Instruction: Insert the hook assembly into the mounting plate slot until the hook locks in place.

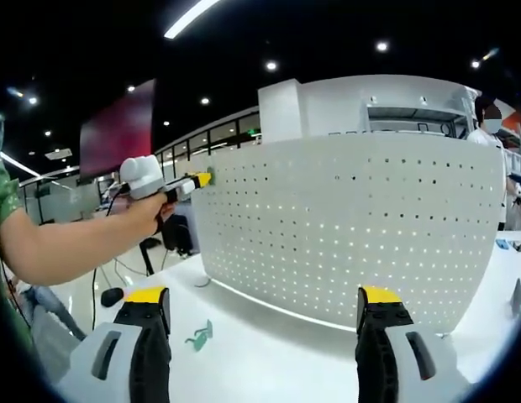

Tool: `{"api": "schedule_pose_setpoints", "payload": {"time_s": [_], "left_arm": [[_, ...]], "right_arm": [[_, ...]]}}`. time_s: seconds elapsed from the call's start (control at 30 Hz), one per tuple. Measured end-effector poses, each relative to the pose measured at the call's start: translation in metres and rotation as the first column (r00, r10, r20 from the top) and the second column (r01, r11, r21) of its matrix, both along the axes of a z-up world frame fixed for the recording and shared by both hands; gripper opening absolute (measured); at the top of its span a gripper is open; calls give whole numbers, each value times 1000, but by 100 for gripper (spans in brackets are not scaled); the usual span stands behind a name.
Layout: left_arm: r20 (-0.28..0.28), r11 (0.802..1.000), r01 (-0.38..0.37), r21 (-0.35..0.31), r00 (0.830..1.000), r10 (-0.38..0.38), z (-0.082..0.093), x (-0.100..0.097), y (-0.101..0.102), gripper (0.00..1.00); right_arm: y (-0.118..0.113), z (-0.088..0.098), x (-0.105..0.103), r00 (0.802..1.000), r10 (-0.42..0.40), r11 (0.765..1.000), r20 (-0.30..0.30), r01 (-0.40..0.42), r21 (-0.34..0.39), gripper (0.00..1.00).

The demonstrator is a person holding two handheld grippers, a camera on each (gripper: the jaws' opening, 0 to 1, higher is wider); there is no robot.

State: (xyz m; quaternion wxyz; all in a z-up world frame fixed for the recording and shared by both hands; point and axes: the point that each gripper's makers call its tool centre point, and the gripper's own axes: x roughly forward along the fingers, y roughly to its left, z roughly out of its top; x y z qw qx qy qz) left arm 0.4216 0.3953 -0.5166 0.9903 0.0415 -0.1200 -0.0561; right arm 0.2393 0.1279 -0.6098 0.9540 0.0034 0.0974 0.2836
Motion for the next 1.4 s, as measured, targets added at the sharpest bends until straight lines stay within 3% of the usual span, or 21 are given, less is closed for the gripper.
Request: {"api": "schedule_pose_setpoints", "payload": {"time_s": [0.97,1.4], "left_arm": [[-18,998,-17,55,1000,18,-7,12,4,3],[-21,999,-11,44,1000,12,-6,7,1,4]], "right_arm": [[-3,-2,0,1000,-6,1000,-4,6,-3,93],[0,1,-1,1000,3,1000,4,-3,-5,93]]}}
